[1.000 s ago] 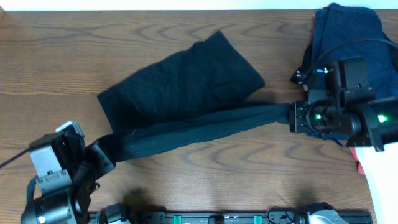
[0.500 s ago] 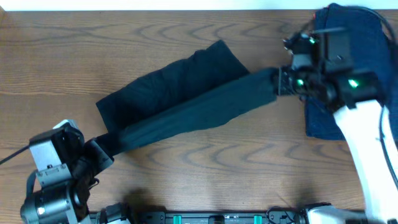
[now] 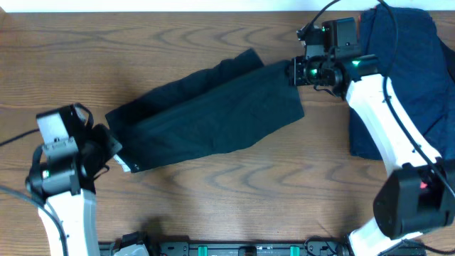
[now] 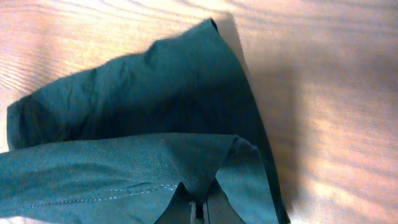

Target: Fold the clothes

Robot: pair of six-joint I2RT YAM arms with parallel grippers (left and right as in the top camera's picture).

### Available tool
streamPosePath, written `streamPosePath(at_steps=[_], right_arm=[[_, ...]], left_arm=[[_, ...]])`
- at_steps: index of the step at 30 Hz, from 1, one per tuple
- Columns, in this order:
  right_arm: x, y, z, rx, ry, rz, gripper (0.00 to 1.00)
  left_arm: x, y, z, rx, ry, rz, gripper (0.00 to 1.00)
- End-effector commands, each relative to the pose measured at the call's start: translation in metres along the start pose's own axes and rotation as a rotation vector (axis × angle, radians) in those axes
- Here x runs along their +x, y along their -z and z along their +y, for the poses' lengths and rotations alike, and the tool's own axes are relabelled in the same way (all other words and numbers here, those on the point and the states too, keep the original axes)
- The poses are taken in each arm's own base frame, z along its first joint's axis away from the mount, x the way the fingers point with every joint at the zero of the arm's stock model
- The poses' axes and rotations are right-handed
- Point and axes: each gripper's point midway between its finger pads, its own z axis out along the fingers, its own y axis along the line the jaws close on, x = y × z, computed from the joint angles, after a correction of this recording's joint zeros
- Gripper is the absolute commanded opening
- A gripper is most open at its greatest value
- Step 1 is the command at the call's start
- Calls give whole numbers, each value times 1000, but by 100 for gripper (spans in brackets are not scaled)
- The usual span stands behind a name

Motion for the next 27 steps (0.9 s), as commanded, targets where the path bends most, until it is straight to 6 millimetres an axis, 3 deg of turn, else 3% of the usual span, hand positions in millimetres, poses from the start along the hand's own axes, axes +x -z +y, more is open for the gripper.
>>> streamPosePath(at_steps=[1,9,18,19,20,21,22,23,25,27], right_arm=[[-17,-12,-17,75,19,-55,1],[-24,-73,1,21,88,-108,1],[-16,-116,7,-6,71,-113,1],[-15,-119,7,-8,73,-113,10],[-15,-120,7,-8,73,-113,26],[-14,-122,6,-8,74,-113,59],[-15,-122,6,-8,75,-117,82],[-16,-122,6,-5,75,-120,94],[-17,-121,5,0,76,-125,99],[-20,-120,5,-1,77,-134,99]], left_arm=[[-18,-13,18,-111,22,-48,6],[-44,-53,9,-101,21,-69,6],[-40,-104,13,-140,19,15,6],[-40,-110,14,-145,19,23,16],[-39,-114,14,-148,19,30,35],[-39,-118,15,-150,20,35,54],[-39,-122,15,-152,20,38,64],[-39,-124,15,-152,20,39,71],[-42,-126,14,-148,19,30,85],[-46,-125,12,-138,20,10,89]])
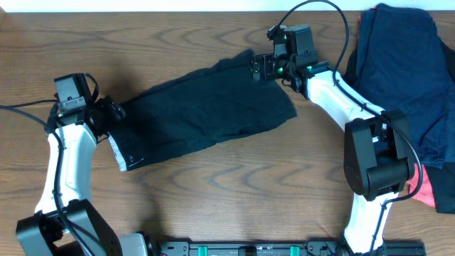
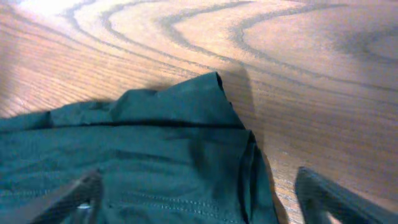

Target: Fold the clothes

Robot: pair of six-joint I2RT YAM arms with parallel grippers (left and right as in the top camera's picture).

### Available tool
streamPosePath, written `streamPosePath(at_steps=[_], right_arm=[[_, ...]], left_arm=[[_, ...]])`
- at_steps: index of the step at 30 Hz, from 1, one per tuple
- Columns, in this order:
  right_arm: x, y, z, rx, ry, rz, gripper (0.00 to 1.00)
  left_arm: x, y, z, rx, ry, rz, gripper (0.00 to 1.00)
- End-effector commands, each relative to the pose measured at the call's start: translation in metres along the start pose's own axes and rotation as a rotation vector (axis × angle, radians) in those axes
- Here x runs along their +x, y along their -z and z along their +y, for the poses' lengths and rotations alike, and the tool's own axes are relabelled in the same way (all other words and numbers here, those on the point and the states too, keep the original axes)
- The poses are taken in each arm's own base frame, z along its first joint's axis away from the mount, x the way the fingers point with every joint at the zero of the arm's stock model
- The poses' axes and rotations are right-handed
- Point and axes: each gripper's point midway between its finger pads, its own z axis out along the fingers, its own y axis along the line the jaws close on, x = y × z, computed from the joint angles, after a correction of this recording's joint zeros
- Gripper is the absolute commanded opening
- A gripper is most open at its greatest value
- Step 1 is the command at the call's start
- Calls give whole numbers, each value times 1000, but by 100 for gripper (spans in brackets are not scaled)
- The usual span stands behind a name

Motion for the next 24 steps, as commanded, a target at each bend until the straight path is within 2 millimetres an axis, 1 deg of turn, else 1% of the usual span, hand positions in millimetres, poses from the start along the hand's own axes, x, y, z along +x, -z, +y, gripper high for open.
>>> streamPosePath(at_steps=[1,3,4,7,9,12,13,15,18,19,21,23,24], right_arm=[[-8,-1,3,1,-3,-17,99],[-12,2,6,-15,-1,-10,99],[-14,5,8,-27,4,-6,99],[-20,13,18,-60,47,18,99],[-20,17,24,-67,81,44,99],[-10,18,32,-67,119,95,98],[-7,18,33,-63,119,107,98],[2,18,33,-46,124,140,97],[15,18,34,-28,123,187,94],[19,18,36,-28,125,201,93],[24,18,38,-31,148,219,93],[27,17,41,-29,172,230,92],[29,16,41,-20,185,234,91]], left_arm=[[-9,4,1,-4,11,-36,93],[-15,11,-1,8,12,-60,99],[-17,16,-2,14,13,-71,98],[-22,32,-5,36,7,-100,98],[-19,43,-8,60,-21,-102,98],[-9,53,-3,51,-45,-74,98],[0,54,-2,53,-79,-44,98],[14,52,-5,66,-142,16,98],[36,41,-5,47,-195,107,100],[43,36,-6,39,-208,138,98],[53,25,-8,28,-226,184,90],[61,14,-10,18,-242,224,74],[65,6,-12,12,-250,245,64]])
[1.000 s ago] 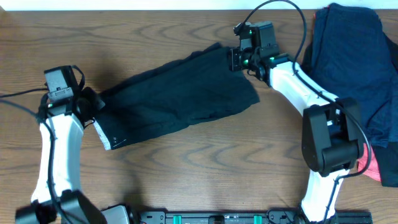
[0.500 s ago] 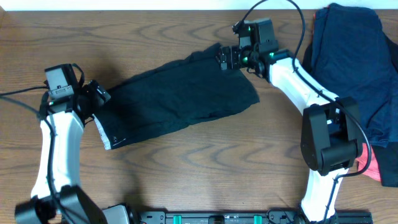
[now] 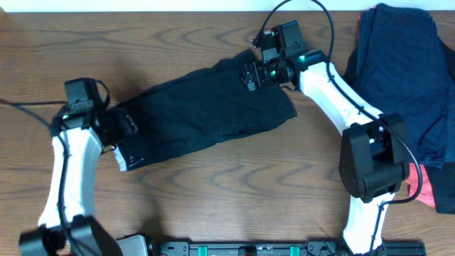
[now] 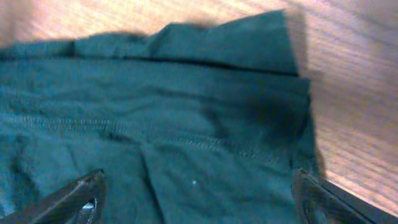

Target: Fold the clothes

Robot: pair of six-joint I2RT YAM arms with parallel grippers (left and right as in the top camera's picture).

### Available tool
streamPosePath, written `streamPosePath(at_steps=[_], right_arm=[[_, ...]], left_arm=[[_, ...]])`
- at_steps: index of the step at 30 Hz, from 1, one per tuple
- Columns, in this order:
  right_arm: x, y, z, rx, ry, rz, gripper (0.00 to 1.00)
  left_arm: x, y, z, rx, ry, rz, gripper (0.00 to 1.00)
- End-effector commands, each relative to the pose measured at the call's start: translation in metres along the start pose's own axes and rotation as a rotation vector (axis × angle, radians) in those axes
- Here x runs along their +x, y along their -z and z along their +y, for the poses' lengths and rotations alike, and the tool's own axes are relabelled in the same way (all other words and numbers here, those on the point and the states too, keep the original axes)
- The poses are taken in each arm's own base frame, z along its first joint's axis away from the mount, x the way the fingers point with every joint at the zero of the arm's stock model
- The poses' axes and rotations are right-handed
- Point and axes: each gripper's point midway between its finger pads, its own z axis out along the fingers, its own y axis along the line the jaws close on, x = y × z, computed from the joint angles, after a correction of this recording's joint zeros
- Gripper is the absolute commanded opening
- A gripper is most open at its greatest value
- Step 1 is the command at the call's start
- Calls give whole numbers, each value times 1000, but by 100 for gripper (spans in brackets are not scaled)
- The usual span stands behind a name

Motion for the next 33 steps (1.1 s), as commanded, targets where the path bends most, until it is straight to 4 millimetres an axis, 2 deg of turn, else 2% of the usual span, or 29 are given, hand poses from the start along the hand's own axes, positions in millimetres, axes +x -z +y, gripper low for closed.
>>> streamPosePath(at_steps=[1,3,5,9,11,14,18,26,29,33], right_arm=[[-1,-2,4,30,69,2,89],[2,-5,3,58,77,13,82],[7,-10,4,63,101,30,71],[20,-26,2,75,101,72,28],[27,-35,0,74,99,90,14],[34,-50,-4,74,94,107,8],[39,-69,-10,76,76,103,4],[40,-100,-19,74,43,68,1],[26,-106,-19,69,58,2,2],[-15,-102,-23,96,27,-168,3]], left_arm=[[9,-22,-7,-5,-51,75,54],[13,-36,-10,-13,-61,110,32],[16,-51,-12,-20,-70,138,7],[19,-72,-12,-30,-73,171,6],[21,-78,-11,-34,-73,184,6],[21,-83,-11,-36,-73,187,6],[17,-83,-13,-31,-73,172,6],[17,-83,-13,-30,-73,170,6],[17,-83,-13,-30,-73,171,6],[17,-83,-13,-30,-73,171,6]])
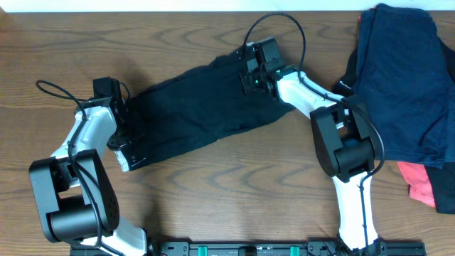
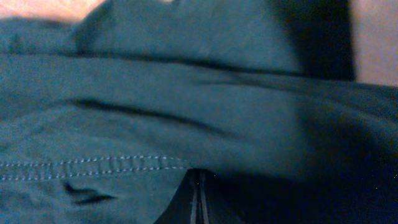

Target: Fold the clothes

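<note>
A dark teal-black garment lies flat and slanted across the middle of the table. My right gripper rests on the garment's upper right end. In the right wrist view my right gripper has its jaws pressed together, and the garment's stitched fabric fills the frame around them. My left gripper sits at the garment's left end, next to a pale label. From above it is too dark to tell whether the left jaws are open.
A pile of dark blue clothes lies at the back right. A red-pink garment lies at the right edge. The wooden table shows bare in front of the dark garment.
My right gripper was open over the garment's upper right part; now it is shut in the fabric, slightly further left. My left arm has shifted right, its gripper still at the left end.
My right gripper first held the garment's right edge, with my left at the left end. Then the garment lay flat and the right gripper stood open at its upper right corner, afterwards open over the fabric. Now it is shut there.
</note>
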Robot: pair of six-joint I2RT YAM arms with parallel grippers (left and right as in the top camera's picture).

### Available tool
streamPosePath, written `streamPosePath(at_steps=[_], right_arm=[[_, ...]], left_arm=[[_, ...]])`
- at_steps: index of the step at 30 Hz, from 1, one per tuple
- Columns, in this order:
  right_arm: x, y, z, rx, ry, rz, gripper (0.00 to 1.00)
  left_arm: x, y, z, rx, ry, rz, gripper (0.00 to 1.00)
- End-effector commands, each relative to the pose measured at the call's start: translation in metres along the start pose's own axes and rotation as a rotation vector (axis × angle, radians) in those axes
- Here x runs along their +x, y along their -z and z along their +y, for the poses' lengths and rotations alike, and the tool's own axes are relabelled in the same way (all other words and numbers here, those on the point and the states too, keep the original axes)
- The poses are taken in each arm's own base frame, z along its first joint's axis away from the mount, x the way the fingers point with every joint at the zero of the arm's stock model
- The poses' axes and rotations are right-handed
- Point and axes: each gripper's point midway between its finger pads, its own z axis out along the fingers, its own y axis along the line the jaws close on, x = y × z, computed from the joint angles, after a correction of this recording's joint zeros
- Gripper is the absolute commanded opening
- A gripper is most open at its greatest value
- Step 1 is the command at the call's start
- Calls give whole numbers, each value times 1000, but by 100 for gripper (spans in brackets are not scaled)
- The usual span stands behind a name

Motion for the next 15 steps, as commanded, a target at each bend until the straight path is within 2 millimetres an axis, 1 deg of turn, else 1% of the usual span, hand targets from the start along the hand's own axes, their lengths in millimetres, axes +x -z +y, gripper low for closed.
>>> streamPosePath(at_steps=[1,5,10,12,13,15], right_arm=[[-24,-5,-5,37,-54,-105,3],[-75,7,-3,35,-74,-271,3],[-129,32,6,20,-56,-375,4],[-140,40,11,8,-41,-372,3],[-143,45,17,-10,-17,-348,4],[-140,49,23,-32,7,-295,3]], left_arm=[[-1,0,0,-4,-11,-1,6],[-1,0,0,-4,-11,-1,6],[-1,0,0,-4,-11,-1,6],[-1,0,0,-4,-11,-1,6],[-1,0,0,-4,-11,-1,6],[-1,0,0,-4,-11,-2,6]])
